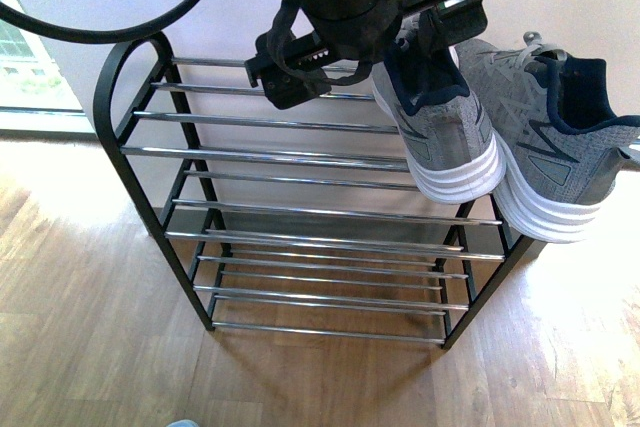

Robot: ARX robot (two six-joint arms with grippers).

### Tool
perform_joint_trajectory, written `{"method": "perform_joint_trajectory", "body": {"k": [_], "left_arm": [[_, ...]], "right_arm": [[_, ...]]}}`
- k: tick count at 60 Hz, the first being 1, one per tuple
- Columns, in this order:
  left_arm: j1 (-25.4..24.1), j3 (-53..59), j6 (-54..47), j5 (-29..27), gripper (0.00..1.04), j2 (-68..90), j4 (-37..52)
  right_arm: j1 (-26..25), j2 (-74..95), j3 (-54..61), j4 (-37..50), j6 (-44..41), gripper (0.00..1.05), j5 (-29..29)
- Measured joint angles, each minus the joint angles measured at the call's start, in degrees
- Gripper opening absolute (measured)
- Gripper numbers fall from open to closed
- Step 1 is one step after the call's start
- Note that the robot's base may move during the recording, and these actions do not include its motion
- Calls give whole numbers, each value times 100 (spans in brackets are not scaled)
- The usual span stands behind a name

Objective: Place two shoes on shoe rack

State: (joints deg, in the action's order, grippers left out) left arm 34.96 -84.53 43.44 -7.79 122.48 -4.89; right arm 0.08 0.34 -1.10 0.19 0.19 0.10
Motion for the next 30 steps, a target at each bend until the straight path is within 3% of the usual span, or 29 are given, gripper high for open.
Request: {"method": "perform_joint_trajectory", "body": {"k": [17, 30], "left_arm": [[-22, 1307, -479, -1117, 95, -1362, 540], [-177, 3029, -1040, -2015, 95, -3053, 1200]], "right_arm": [[0, 0, 0, 0, 0, 95, 0], [0, 0, 0, 0, 2, 95, 2]]}}
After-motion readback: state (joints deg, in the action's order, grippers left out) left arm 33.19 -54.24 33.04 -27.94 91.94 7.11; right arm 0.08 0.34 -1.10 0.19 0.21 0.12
